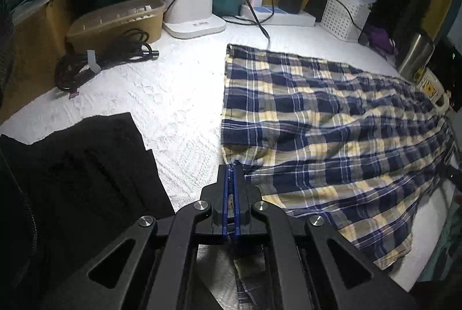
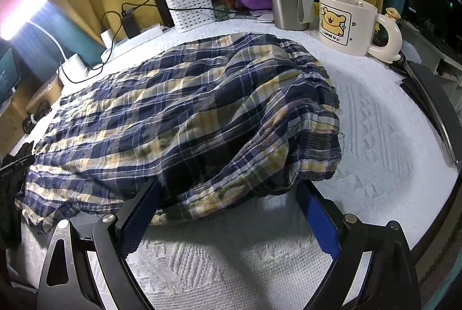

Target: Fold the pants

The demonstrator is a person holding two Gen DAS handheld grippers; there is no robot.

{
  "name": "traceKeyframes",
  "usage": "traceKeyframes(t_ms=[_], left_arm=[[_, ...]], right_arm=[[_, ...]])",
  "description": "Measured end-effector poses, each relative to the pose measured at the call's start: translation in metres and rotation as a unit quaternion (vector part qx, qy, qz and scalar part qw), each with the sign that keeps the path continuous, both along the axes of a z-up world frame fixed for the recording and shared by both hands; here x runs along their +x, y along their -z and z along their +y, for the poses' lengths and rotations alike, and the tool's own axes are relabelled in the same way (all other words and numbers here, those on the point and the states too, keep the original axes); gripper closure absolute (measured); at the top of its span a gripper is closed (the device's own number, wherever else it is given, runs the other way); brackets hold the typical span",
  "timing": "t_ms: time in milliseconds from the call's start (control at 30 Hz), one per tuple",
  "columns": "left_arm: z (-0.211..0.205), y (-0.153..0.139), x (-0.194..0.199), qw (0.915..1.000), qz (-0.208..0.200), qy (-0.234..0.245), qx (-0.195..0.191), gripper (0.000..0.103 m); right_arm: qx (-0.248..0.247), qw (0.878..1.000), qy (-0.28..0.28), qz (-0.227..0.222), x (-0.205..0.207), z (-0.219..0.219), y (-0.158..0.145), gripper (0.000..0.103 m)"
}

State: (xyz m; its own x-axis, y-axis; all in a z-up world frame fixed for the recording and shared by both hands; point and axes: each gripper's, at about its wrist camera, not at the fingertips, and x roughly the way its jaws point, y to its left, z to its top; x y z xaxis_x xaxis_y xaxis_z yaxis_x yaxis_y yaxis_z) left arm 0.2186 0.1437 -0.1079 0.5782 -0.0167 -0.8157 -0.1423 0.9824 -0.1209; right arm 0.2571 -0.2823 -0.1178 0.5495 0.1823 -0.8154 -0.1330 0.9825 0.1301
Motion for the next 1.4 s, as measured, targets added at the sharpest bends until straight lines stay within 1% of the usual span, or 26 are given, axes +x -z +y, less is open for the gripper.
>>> traceKeyframes(t_ms=[33,67,100,133,167,233,333,567,667,767,867,933,1033,1067,1100,1167,1200,1233,1267,1300,1333,1367,1400], left_arm=[[0.001,-0.003,-0.001,1.0000,-0.003,-0.003,0.003,0.094],[0.002,-0.006,-0.001,1.0000,-0.005,-0.005,0.006,0.083],[0.004,-0.009,-0.002,0.9998,-0.010,-0.011,0.012,0.065],[0.006,-0.012,-0.002,0.9997,-0.015,-0.015,0.012,0.058],[0.008,-0.014,-0.003,0.9996,-0.019,-0.020,0.010,0.052],[0.012,-0.018,-0.002,0.9994,-0.023,-0.027,0.007,0.052],[0.013,-0.020,0.000,0.9991,-0.023,-0.034,0.006,0.052],[0.005,-0.012,0.006,0.9995,-0.008,-0.031,-0.005,0.052],[0.002,-0.011,0.009,0.9995,-0.007,-0.028,-0.007,0.052],[0.004,-0.014,0.010,0.9993,-0.015,-0.031,-0.012,0.052],[0.007,-0.016,0.011,0.9991,-0.017,-0.036,-0.016,0.052],[0.010,-0.015,0.011,0.9989,-0.016,-0.041,-0.016,0.052],[0.013,-0.013,0.012,0.9987,-0.013,-0.047,-0.018,0.052],[0.013,-0.013,0.012,0.9986,-0.012,-0.047,-0.018,0.052],[0.013,-0.012,0.011,0.9986,-0.012,-0.047,-0.019,0.052],[0.013,-0.012,0.011,0.9987,-0.010,-0.045,-0.019,0.052],[0.012,-0.011,0.011,0.9988,-0.009,-0.044,-0.019,0.052],[0.012,-0.010,0.011,0.9987,-0.008,-0.045,-0.021,0.052],[0.012,-0.010,0.011,0.9986,-0.007,-0.047,-0.024,0.052],[0.013,-0.010,0.011,0.9985,-0.006,-0.048,-0.027,0.052],[0.013,-0.010,0.011,0.9984,-0.006,-0.050,-0.028,0.052],[0.013,-0.011,0.012,0.9984,-0.006,-0.050,-0.027,0.052],[0.012,-0.012,0.012,0.9985,-0.007,-0.049,-0.024,0.052]], right_arm=[[0.005,1.000,0.001,0.000,-0.001,-0.001,-0.001,0.008],[0.009,1.000,0.001,0.000,-0.001,-0.001,-0.002,0.007],[0.015,1.000,0.001,0.000,-0.002,-0.002,-0.002,0.003],[0.023,1.000,0.002,0.000,-0.002,-0.003,-0.003,0.000],[0.033,0.999,0.002,0.000,-0.002,-0.004,-0.002,0.000],[0.052,0.999,0.005,0.002,-0.002,-0.006,-0.002,0.000],[0.060,0.998,0.008,0.002,0.003,-0.008,-0.001,0.000],[0.091,0.996,0.022,-0.005,0.022,-0.016,-0.001,0.000],[0.130,0.991,0.038,0.000,0.032,-0.023,-0.002,0.000],[0.182,0.982,0.049,0.006,0.043,-0.029,-0.001,0.000],[0.209,0.976,0.065,0.003,0.056,-0.031,0.001,0.000],[0.218,0.973,0.075,0.001,0.066,-0.031,0.001,0.000],[0.208,0.975,0.084,0.002,0.082,-0.026,0.001,0.001],[0.202,0.976,0.083,0.006,0.086,-0.024,0.000,0.012],[0.203,0.976,0.076,0.010,0.091,-0.020,0.000,0.035],[0.209,0.975,0.072,0.025,0.099,-0.019,0.007,0.057],[0.215,0.973,0.073,0.029,0.101,-0.019,0.011,0.058],[0.223,0.972,0.071,0.023,0.102,-0.020,0.012,0.058],[0.230,0.970,0.068,0.022,0.103,-0.020,0.013,0.066],[0.237,0.969,0.064,0.024,0.104,-0.021,0.014,0.078],[0.240,0.968,0.063,0.026,0.104,-0.021,0.016,0.082],[0.242,0.968,0.063,0.025,0.104,-0.022,0.018,0.090],[0.241,0.968,0.064,0.022,0.103,-0.022,0.018,0.093]])
